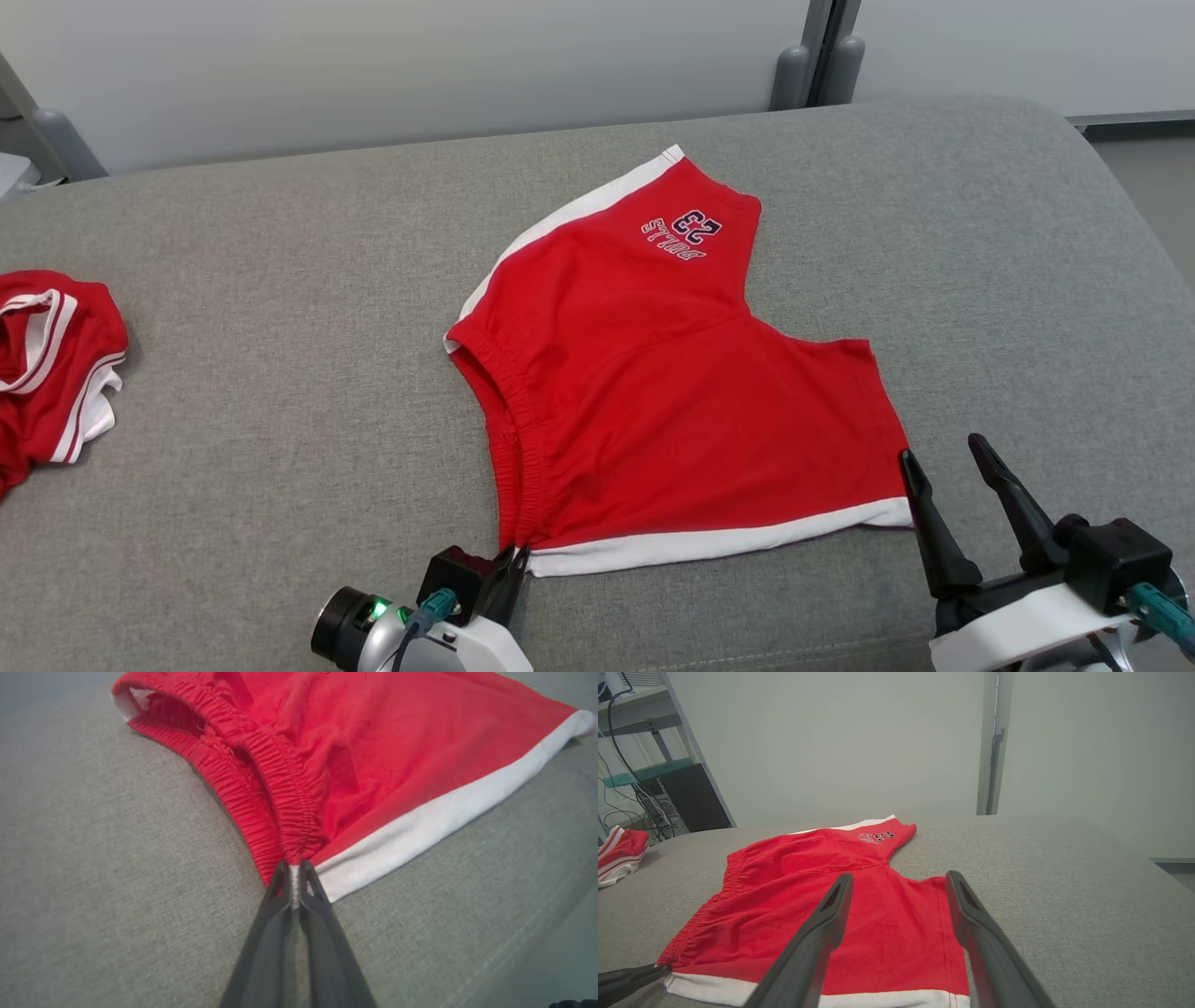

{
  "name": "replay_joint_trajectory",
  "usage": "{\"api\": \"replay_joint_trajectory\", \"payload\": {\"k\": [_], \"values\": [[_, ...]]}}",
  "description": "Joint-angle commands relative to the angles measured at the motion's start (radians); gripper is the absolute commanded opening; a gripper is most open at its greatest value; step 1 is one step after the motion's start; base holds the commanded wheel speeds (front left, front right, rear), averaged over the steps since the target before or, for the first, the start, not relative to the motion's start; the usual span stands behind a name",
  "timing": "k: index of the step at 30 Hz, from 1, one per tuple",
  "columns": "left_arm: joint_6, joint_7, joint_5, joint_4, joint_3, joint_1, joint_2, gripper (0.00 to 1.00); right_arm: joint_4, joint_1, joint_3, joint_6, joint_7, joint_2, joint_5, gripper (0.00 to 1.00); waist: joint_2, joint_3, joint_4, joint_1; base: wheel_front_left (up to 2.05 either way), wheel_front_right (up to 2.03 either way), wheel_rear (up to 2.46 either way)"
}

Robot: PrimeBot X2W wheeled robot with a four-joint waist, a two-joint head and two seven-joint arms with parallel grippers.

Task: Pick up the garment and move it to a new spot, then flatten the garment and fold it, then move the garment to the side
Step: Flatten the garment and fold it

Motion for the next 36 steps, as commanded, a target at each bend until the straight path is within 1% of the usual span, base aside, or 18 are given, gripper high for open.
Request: {"api": "replay_joint_trajectory", "payload": {"k": [1, 3, 5, 6, 7, 13, 22, 26, 31, 32, 35, 36], "values": [[-0.003, -0.010, -0.011, -0.012, 0.025, -0.037, 0.006, 0.00, -0.023, -0.025, 0.014, 0.000, -0.006, -0.015, 0.008, 1.00, 0.0000, -0.003, 0.000, 0.0000, 0.00, 0.00, 0.00], [0.000, -0.010, -0.022, -0.016, 0.022, -0.026, 0.006, 0.00, -0.012, -0.018, 0.012, 0.000, -0.006, -0.012, 0.012, 1.00, 0.0000, -0.011, 0.002, 0.0000, 0.00, 0.00, 0.00], [0.004, -0.010, -0.031, -0.027, 0.028, -0.009, 0.006, 0.00, 0.026, -0.007, 0.005, 0.000, -0.006, -0.003, 0.034, 1.00, 0.0000, -0.018, 0.005, 0.0000, 0.00, 0.00, 0.00], [0.005, -0.010, -0.033, -0.033, 0.033, 0.000, 0.006, 0.00, 0.058, -0.003, 0.003, 0.000, -0.006, 0.002, 0.050, 1.00, 0.0000, -0.021, 0.008, 0.0000, 0.00, 0.00, 0.00], [0.009, -0.010, -0.029, -0.050, 0.045, 0.016, 0.006, 0.00, 0.117, -0.006, 0.004, 0.000, -0.006, 0.009, 0.080, 1.00, 0.0000, -0.023, 0.017, 0.0000, 0.00, 0.00, 0.00], [0.005, -0.010, -0.013, -0.107, 0.071, 0.047, 0.030, 0.00, 0.309, -0.075, 0.016, 0.000, -0.006, 0.024, 0.158, 1.00, 0.0000, -0.013, 0.051, 0.0000, 0.00, 0.00, 0.00], [0.002, -0.010, 0.007, -0.139, 0.088, 0.032, 0.033, 0.00, 0.531, -0.195, 0.079, 0.000, -0.006, 0.037, 0.249, 1.00, 0.0000, 0.006, 0.101, 0.0000, 0.00, 0.00, 0.00], [0.000, -0.010, 0.011, -0.143, 0.086, 0.026, 0.027, 0.00, 0.605, -0.213, 0.104, 0.000, -0.006, 0.040, 0.266, 1.00, 0.0000, 0.008, 0.114, 0.0000, 0.00, 0.00, 0.00], [0.001, -0.010, 0.015, -0.148, 0.090, 0.030, 0.023, 0.00, 0.638, -0.208, 0.114, 0.000, -0.006, 0.053, 0.275, 1.00, 0.0000, 0.008, 0.115, 0.0000, 0.00, 0.00, 0.00], [0.000, -0.010, 0.015, -0.148, 0.091, 0.032, 0.023, 0.00, 0.640, -0.204, 0.118, 0.000, -0.006, 0.054, 0.274, 0.97, 0.0000, 0.006, 0.114, 0.0000, 0.00, 0.00, 0.00], [0.000, -0.010, 0.016, -0.148, 0.097, 0.039, 0.023, 0.00, 0.657, -0.192, 0.120, 0.000, -0.006, 0.059, 0.269, 0.62, 0.0000, -0.001, 0.110, 0.0000, 0.00, 0.00, 0.00], [-0.001, -0.010, 0.016, -0.148, 0.099, 0.042, 0.023, 0.00, 0.666, -0.189, 0.115, 0.000, -0.006, 0.062, 0.268, 0.59, 0.0000, -0.004, 0.109, 0.0000, 0.00, 0.00, 0.00]]}}
